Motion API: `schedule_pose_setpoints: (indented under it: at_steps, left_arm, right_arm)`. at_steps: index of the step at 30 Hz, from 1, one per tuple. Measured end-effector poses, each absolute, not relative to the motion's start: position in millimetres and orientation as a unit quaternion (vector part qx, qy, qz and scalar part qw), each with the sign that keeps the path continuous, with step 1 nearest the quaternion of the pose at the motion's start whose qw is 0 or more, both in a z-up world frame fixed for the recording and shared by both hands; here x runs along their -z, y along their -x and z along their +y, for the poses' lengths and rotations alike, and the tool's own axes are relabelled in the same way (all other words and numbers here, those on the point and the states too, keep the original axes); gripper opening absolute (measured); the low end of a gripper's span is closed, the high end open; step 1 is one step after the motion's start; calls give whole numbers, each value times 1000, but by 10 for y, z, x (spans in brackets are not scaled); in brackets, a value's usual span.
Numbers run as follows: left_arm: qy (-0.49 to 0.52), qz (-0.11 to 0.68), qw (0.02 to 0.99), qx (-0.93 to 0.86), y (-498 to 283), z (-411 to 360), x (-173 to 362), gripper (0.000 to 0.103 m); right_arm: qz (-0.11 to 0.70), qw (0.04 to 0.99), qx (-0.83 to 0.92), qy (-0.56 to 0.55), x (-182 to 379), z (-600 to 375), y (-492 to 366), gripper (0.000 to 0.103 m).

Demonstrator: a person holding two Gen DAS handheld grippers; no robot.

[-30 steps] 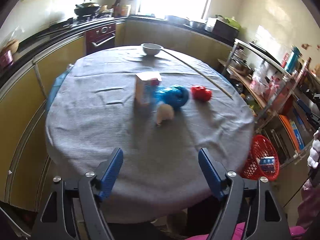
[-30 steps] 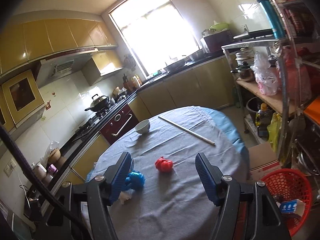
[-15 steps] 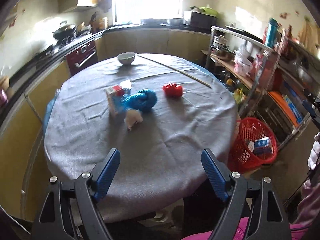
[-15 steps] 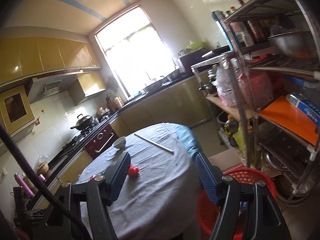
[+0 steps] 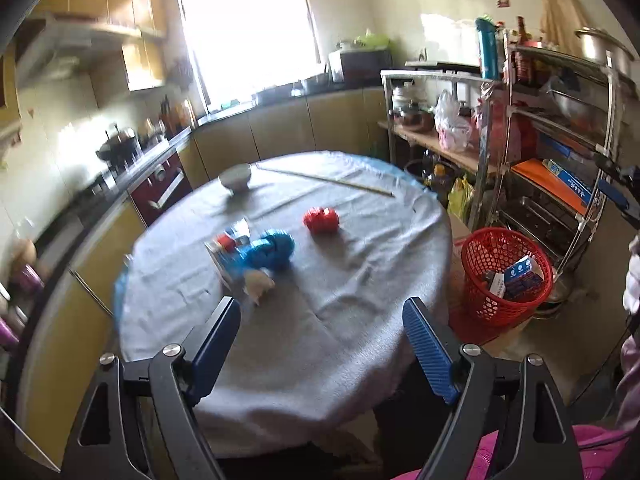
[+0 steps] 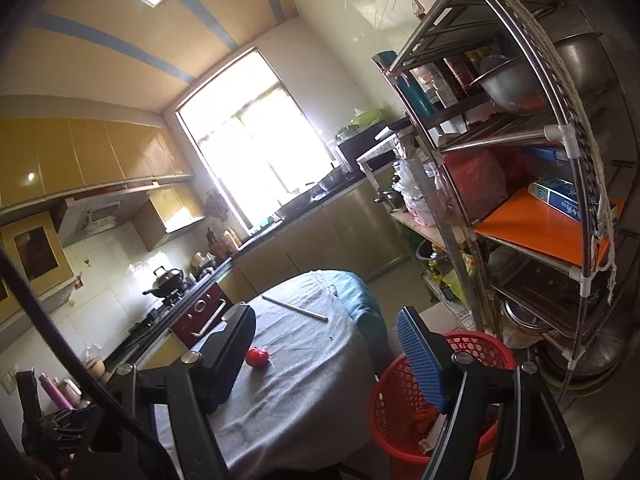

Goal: Collect trash
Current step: 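Return both open tools over the table toward the remaining items, then grasp the red-and-white box with the left tool while the right tool grasps the red bag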

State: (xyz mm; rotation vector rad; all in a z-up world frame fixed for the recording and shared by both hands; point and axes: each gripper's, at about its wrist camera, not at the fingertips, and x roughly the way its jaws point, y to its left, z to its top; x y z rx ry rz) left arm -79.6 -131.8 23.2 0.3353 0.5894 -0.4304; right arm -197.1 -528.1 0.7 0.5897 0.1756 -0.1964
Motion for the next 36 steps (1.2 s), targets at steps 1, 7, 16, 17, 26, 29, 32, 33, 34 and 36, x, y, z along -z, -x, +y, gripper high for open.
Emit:
schedule_pose_setpoints:
  at_steps: [1,7,16,17,26,29,32,33,34,36]
  left_arm:
    - [-166,277,924,206,840,-1288,-265,84]
    - [-158,228,943,183,874,-1095,-462,93]
    - [-92,196,964,152,263,-963,-801,93]
    - [-82,191,967,148,212,-909,-834,93]
    - [-35,209,972,101,-334,-426,-667,95]
    - [-22,244,965,93,-605,-300,-437,95]
    - [-18,281,956,83,-926,-205,-153,95]
    - [-18,291,953,81,-1004,-191,-76,95]
    - [-16,305,949,80,-1142,-174,31,95]
    - [-9,329,941,84,-1340,-157,186,95]
  right_arm:
    - [82,948,88,-294,-36,-5264,1955,78]
    - [74,953,32,-293,-249,-5008,1668,78]
    - [91,949,-66,-293,-562,-4469,852,81]
    - [97,948,-72,-296,-557,-4425,775,81]
    - [146,950,-91,-260,-515,-4160,228,82]
    - [174,944,-95,-263,-413,-4120,-128,82]
    - [212,938,-98,-256,-229,-4020,-558,82]
    - [225,935,-101,-255,-160,-3987,-685,82]
    - [242,931,-102,-252,-60,-3938,-872,82]
    - [271,924,-103,-248,132,-3848,-1202,82]
